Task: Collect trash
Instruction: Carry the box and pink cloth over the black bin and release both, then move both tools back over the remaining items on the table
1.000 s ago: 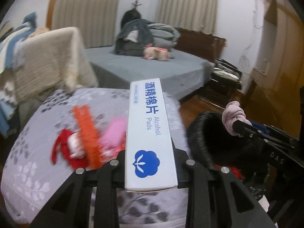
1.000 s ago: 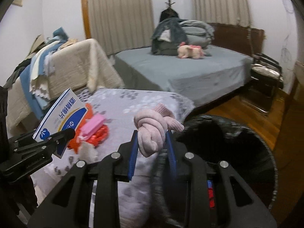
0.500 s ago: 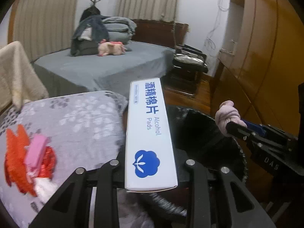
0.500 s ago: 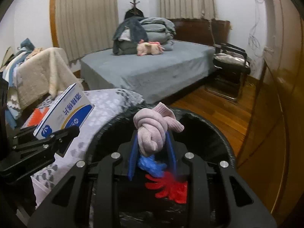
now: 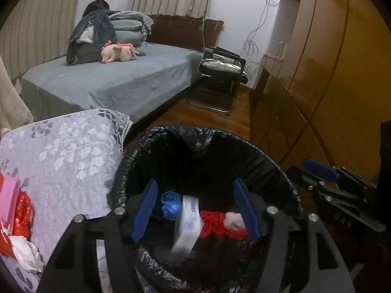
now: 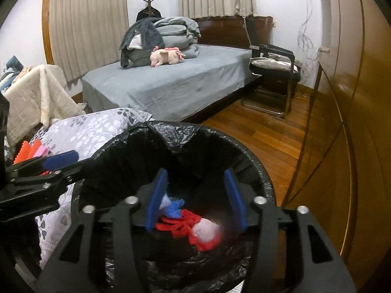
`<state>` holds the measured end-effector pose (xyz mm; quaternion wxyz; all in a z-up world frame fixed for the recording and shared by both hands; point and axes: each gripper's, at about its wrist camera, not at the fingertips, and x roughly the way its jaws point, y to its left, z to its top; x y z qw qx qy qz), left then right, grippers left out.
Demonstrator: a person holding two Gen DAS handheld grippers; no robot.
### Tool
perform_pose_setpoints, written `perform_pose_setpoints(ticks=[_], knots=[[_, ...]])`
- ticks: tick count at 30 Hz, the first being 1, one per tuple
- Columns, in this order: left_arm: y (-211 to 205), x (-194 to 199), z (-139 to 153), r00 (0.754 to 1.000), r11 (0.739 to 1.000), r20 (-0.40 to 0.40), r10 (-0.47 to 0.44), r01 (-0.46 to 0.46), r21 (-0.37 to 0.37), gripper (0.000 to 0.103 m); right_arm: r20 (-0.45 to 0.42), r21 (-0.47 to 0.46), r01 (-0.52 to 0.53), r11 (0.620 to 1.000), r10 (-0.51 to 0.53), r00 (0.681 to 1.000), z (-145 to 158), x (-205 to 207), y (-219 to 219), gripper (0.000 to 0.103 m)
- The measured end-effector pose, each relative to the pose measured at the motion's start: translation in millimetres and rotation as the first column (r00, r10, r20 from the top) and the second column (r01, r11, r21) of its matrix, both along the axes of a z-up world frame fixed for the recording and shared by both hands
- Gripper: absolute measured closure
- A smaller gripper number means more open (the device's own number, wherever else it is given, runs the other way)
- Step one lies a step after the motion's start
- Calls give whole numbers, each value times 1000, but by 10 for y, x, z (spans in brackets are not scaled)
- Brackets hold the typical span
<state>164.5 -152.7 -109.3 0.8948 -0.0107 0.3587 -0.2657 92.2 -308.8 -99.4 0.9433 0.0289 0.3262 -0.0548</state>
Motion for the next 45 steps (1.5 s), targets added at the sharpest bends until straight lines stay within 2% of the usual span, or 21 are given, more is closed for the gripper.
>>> perform_pose_setpoints(ticks=[4, 8, 10, 14, 17, 26, 32, 38, 45], knots=[[203, -51, 83, 999, 999, 29, 43, -43, -1, 26, 43, -14, 6, 1000, -6, 999, 81, -51, 74, 13], [526, -157, 178, 992, 994, 68, 105, -106, 10, 16, 78, -5, -26, 1000, 26, 997, 179, -55, 213, 8], [727, -223, 225, 985, 988, 84, 153, -155, 17, 11, 91, 1, -53, 999, 52, 995, 226, -33, 335, 8], [1132, -352, 283, 964, 969, 103, 244, -247, 17, 9, 109, 13, -112, 994, 110, 988, 295, 36, 629, 7], [1491, -469, 304, 938, 943, 114, 327, -331, 19, 9, 123, 23, -175, 984, 171, 978, 328, 85, 916, 7], [2318, -730, 222, 862, 866, 126, 491, -499, 40, 9, 110, 42, -330, 943, 324, 940, 255, 232, 1764, 7], [2728, -842, 68, 820, 820, 123, 559, -569, 59, 9, 85, 41, -390, 920, 386, 919, 89, 300, 2226, 7], [2985, -846, -85, 792, 790, 120, 599, -609, 69, 9, 58, 44, -418, 907, 416, 908, -110, 391, 2553, 7], [3234, -844, -206, 770, 766, 101, 630, -638, 81, 9, 4, 30, -461, 887, 461, 888, -362, 497, 2918, 7]])
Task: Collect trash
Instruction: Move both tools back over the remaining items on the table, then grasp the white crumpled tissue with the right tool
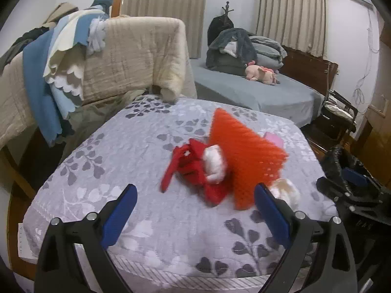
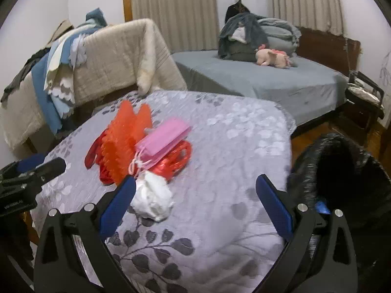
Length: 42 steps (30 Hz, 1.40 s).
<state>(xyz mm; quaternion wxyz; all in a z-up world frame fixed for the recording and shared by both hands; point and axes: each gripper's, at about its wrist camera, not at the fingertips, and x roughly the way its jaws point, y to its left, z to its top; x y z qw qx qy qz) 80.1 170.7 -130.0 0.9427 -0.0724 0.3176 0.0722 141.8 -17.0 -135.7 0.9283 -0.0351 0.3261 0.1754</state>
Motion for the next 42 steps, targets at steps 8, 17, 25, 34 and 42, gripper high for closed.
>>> perform_pose_setpoints(ticks=[8, 17, 25, 34, 42], knots=[[167, -8, -91, 1000, 1000, -17, 17, -17, 2, 9, -56, -33, -43, 999, 41, 998, -264, 106, 331, 7], [254, 17, -181, 999, 999, -39, 29, -29, -16, 9, -113, -56, -77, 995, 70, 991, -413, 182, 478, 19], [222, 53, -193, 999, 1000, -45, 18, -19, -18, 9, -171, -25, -152, 988, 145, 974, -478, 182, 524, 56], [78, 70, -140, 999, 1000, -37, -9, 9, -13, 9, -164, 15, -140, 990, 140, 976, -362, 87, 349, 61], [-138, 124, -55, 998, 998, -17, -54, 54, -10, 10, -118, 29, -93, 995, 96, 988, -144, 58, 82, 61]])
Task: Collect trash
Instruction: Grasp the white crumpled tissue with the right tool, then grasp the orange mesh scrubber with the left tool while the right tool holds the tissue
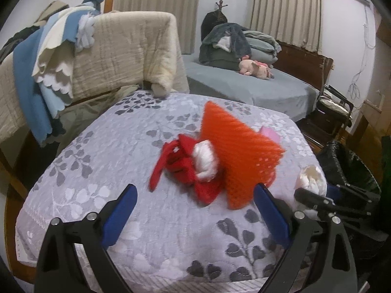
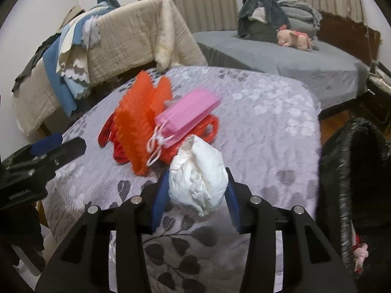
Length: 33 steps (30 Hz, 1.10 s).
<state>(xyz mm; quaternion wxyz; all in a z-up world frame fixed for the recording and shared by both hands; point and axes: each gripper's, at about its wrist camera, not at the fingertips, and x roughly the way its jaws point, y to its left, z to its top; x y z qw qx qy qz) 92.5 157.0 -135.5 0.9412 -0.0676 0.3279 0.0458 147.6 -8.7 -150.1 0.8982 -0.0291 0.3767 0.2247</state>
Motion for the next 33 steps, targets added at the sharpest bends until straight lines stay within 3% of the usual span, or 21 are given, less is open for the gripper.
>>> perform_pose_setpoints(ticks=[14, 19, 29, 33], knots=[[-378, 444, 82, 998, 998, 42, -53, 54, -28, 11, 28, 9, 96, 995, -97, 995, 94, 235, -360, 61], [-388, 571, 32, 999, 999, 28, -40, 41, -27, 22, 15, 4, 94, 996, -94, 995, 38, 261, -351, 61], [-186, 513, -68, 1000, 998, -6, -3, 3, -59, 35, 4, -6, 84, 996, -84, 996, -13, 282, -309, 61], [-190, 537, -104, 999, 997, -19, -27, 25, -79, 48, 1, -9, 82, 997, -82, 997, -25, 281, -295, 61]])
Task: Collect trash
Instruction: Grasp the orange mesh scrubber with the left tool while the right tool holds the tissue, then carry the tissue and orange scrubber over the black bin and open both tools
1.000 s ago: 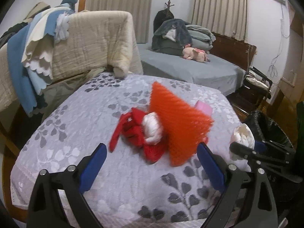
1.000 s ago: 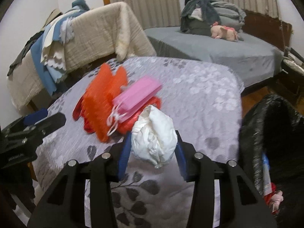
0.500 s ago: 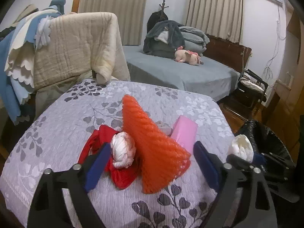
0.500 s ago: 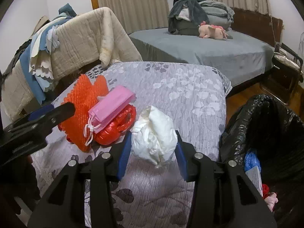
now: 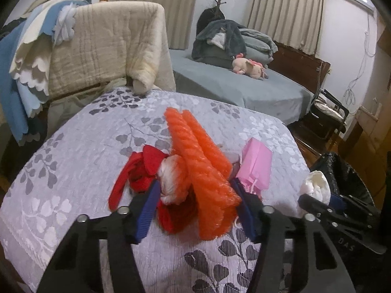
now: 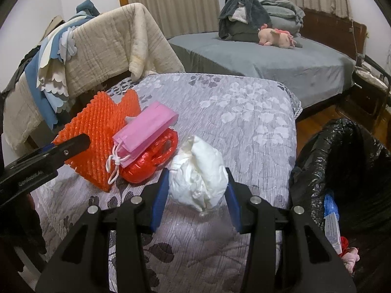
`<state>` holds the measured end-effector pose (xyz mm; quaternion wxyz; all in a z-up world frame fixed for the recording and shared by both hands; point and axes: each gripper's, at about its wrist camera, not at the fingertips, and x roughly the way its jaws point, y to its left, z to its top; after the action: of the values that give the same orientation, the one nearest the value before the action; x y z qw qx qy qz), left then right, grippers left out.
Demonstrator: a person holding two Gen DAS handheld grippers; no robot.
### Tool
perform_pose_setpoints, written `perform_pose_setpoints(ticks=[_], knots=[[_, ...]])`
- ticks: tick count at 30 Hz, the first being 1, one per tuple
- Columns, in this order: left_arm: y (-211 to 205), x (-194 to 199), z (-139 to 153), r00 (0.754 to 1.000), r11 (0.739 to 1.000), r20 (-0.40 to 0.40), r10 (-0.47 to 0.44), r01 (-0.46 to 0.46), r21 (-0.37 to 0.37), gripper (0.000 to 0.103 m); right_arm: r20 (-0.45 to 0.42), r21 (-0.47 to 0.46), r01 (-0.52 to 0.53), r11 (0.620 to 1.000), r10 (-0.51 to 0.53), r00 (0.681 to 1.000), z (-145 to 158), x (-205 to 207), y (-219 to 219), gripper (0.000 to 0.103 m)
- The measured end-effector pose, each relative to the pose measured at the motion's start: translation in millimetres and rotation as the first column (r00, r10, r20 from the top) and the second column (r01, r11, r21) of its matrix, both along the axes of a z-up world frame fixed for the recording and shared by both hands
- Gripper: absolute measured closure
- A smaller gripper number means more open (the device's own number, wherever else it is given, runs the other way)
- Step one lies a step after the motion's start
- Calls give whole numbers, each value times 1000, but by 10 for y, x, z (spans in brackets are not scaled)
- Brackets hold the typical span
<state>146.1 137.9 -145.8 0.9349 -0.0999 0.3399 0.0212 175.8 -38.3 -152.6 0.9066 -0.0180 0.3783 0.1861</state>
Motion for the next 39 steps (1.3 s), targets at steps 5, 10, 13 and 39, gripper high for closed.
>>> perform_pose_setpoints(ticks=[5, 10, 13, 39], knots=[[-32, 125, -44, 1000, 1000, -23, -5, 5, -5, 65, 3, -7, -1, 1000, 1, 1000, 6, 5, 3, 61], [-56, 146, -28, 1000, 1000, -28, -2, 2, 19, 89, 16, -13, -3, 1000, 3, 1000, 51, 7, -11, 61], [-71, 83, 40, 1000, 999, -2, -6, 6, 33, 90, 26, -8, -6, 1000, 6, 1000, 100, -3, -15, 61], [-455, -410, 713, 987, 993, 115, -110, 105, 50, 90, 147, 56, 0, 998, -9, 989, 857, -377, -256, 61]])
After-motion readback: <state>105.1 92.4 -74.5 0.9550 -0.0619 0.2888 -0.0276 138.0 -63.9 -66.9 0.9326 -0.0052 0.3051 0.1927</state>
